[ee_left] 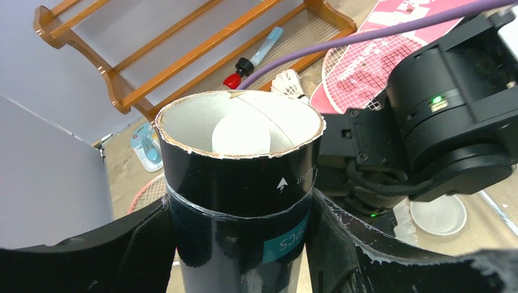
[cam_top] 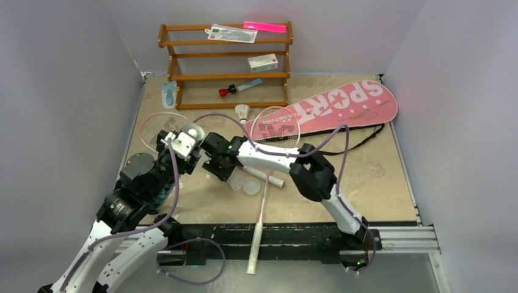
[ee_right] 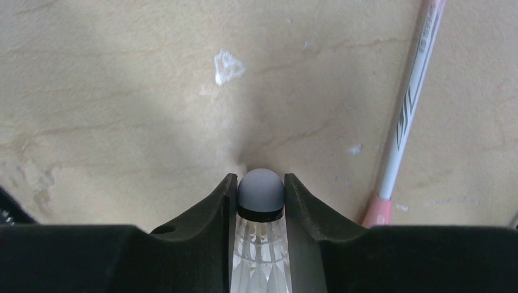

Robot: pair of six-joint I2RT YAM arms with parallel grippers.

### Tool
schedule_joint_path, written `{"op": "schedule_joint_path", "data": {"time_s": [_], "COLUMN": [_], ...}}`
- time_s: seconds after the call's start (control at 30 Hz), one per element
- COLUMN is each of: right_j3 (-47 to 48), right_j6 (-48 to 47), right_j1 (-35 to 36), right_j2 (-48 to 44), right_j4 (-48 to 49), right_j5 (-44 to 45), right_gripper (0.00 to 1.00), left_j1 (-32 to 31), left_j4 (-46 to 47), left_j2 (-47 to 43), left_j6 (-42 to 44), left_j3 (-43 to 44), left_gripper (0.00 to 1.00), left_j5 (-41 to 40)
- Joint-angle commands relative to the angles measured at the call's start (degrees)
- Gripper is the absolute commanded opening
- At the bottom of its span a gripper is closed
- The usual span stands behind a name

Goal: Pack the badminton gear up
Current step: Pick up the shuttlecock at the center of the board, then place the shuttle tube at the center of the board.

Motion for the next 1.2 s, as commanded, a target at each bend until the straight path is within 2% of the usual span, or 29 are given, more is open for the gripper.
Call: {"op": "schedule_joint_path", "data": {"time_s": [0.0,0.17,0.3,0.6,0.8,1.0,1.07,1.17], "right_j3": [-5.44,-18.50,-30.44,-49.27,-51.32,-52.12,-51.76,-50.97], "right_j6": [2.26,7.86,11.84,13.84,12.81,12.61,12.71,13.44], "right_j1": [-0.65,-3.42,-6.13,-7.24,-7.22,-7.19,-7.21,-7.21], "right_j2": [-10.82,-25.17,-38.69,-67.85,-78.29,-85.84,-87.08,-87.74], "right_j4": [6.06,18.36,27.36,38.44,35.96,37.17,38.42,41.44], "right_j5": [-0.54,-1.35,-0.41,9.92,12.33,13.37,12.63,10.43], "right_gripper": [0.32,0.32,0.28,0.26,0.25,0.25,0.25,0.24], "left_j1": [0.21,0.22,0.16,0.13,0.16,0.12,0.19,0.20], "left_j4": [-0.13,-1.22,-0.01,13.79,27.81,45.14,49.28,49.80], "left_j2": [-0.67,-1.20,-1.72,2.33,7.07,6.53,6.21,6.58], "left_j6": [-0.31,-1.76,-4.83,-13.31,-22.50,-30.84,-31.35,-28.56], "left_j3": [4.52,5.72,5.49,2.87,3.22,-5.42,-9.06,-11.41], "left_gripper": [0.36,0.36,0.36,0.37,0.38,0.38,0.38,0.39], "left_j5": [1.92,4.90,11.07,35.82,43.34,45.94,47.46,51.76]}}
